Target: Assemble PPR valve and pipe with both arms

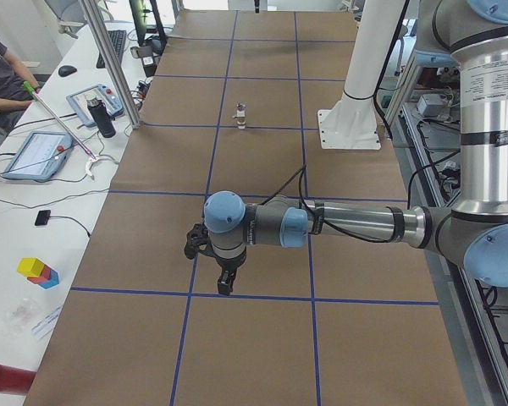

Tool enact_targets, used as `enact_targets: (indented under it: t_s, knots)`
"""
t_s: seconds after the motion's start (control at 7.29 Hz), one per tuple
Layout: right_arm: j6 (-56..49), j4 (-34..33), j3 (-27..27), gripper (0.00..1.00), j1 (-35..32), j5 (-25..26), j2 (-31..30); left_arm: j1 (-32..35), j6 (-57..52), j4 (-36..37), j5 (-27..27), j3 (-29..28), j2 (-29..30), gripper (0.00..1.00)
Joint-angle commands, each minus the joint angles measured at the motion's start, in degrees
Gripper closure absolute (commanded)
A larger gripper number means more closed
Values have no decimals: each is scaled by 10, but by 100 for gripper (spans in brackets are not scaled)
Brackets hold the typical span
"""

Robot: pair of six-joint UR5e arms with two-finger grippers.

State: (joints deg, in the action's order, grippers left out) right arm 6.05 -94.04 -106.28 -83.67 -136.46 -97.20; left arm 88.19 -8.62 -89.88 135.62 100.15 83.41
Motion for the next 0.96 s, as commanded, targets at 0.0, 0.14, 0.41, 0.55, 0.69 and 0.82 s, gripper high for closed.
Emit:
enact_targets:
  t_s: [0.0, 0.14, 0.41, 0.55, 0.69, 0.82]
  knots:
    - [2, 0, -1, 1, 0, 2, 4, 0, 0, -3, 0, 0, 0, 1]
    - [2, 0, -1, 1, 1, 7, 6, 0, 0, -4, 0, 0, 1, 0]
    - [2, 0, 0, 1, 1, 23, 8, 0, -1, -5, -1, -1, 0, 0]
    - [3, 0, 0, 1, 1, 23, 8, 0, -1, -5, -1, -2, 0, 0]
    - [3, 0, 0, 1, 1, 23, 8, 0, 0, -5, -1, -3, -1, 1]
    - [3, 0, 1, 1, 1, 22, 8, 0, 0, -4, 0, -3, -1, 0]
